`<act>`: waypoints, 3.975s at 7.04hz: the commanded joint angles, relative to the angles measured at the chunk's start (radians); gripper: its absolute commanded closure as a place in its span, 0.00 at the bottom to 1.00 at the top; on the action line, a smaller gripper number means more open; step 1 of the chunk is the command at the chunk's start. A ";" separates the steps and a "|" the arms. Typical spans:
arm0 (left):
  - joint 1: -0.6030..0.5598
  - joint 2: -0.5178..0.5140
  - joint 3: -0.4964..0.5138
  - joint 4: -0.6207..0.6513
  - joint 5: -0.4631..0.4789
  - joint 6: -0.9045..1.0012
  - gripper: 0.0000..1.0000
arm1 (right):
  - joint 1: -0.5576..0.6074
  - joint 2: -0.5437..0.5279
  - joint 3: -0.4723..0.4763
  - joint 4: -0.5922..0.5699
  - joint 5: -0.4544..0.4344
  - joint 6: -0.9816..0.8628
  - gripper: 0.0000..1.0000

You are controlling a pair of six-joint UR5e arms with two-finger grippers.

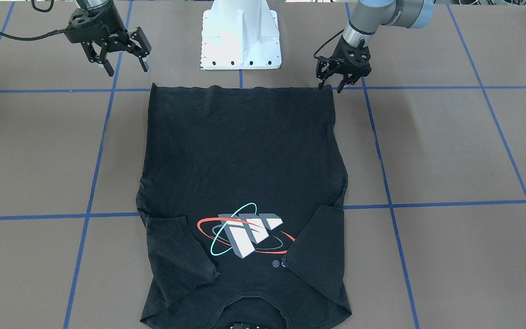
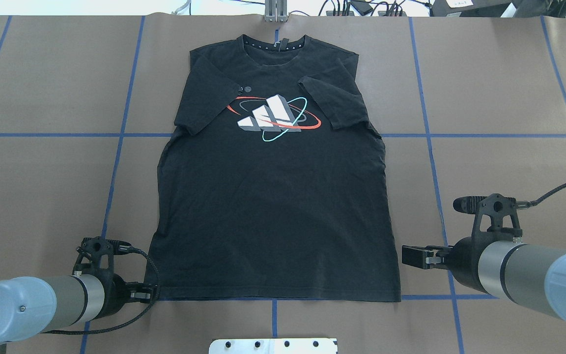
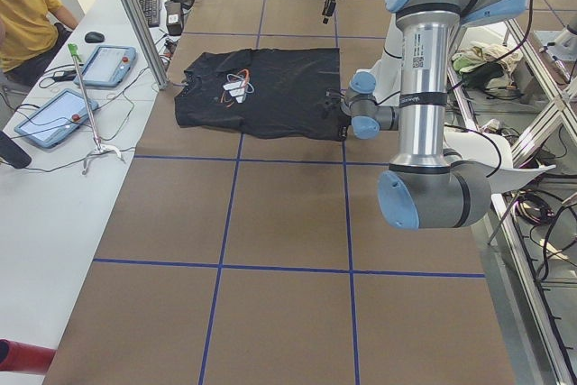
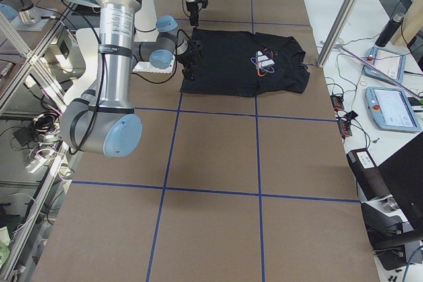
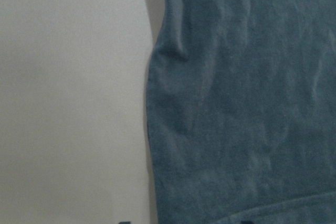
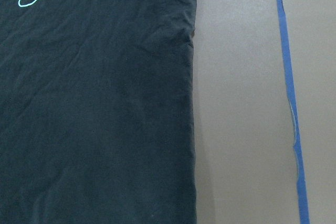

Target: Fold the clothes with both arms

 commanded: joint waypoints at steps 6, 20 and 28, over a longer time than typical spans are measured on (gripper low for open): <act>0.008 -0.005 0.006 0.000 -0.003 -0.001 0.71 | 0.001 0.000 0.002 0.000 0.000 0.000 0.00; 0.007 -0.006 -0.008 -0.002 0.044 0.001 1.00 | -0.307 0.040 -0.207 0.003 -0.333 0.285 0.02; 0.008 -0.006 -0.010 -0.002 0.046 0.001 1.00 | -0.336 0.080 -0.245 0.002 -0.365 0.295 0.64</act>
